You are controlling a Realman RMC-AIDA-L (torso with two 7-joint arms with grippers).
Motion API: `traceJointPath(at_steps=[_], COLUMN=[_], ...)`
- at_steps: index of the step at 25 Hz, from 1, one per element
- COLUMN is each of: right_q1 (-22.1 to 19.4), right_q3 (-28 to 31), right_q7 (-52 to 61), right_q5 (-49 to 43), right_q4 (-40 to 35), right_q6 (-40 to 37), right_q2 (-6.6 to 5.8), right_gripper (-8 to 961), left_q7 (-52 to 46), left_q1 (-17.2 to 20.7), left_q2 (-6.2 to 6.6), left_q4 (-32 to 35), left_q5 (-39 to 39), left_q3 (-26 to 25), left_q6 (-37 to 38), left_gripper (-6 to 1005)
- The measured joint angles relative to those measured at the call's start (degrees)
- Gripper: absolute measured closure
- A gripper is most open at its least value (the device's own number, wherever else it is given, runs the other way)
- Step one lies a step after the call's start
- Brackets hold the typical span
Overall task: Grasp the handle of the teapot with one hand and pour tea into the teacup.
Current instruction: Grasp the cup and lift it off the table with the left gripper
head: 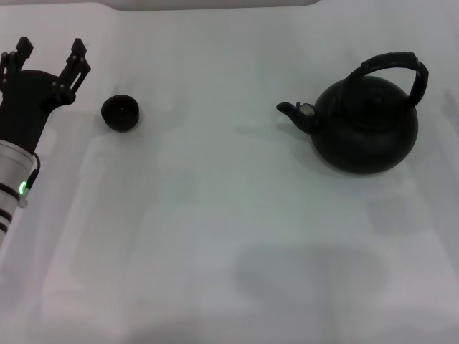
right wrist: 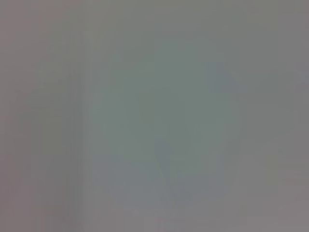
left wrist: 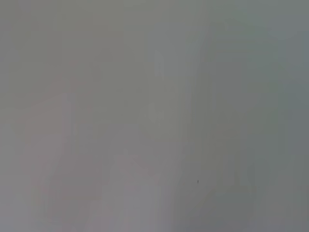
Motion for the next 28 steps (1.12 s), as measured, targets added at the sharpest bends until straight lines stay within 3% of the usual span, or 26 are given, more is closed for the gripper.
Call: traceJointPath(at_steps=[11,18,23,28], right_q1=[0.1,0.3,0.0,0.0], right_q3=[0.0,0.0,0.0,0.0], right_q7=[0.0,0.0,0.0,0.4], right_q5=[0.3,0.4,0.3,0.1], right_q4=[0.0,0.0,0.1,0.6], right_q6=[0.3,0.4,0.4,0.4], right_q2=[0.0,0.0,0.0,0.0], right_gripper=[97,100,102,104], left_q7=[0.0,-2.7,-14.2,-35.0], left_q1=[-0.1,-4.5,-8.1,-12.8], left_q2=[0.02,0.39,1.61,2.6], left_q4=[0.0,0.0,-3.4,-14.4], left_q5=[0.0,-0.7,2.4,13.6], left_q3=[-0.2,-1.2,-0.9,-0.8], left_q6=[0.0,-1.0,-4.8,-8.1], left_gripper=[118,119,120,120])
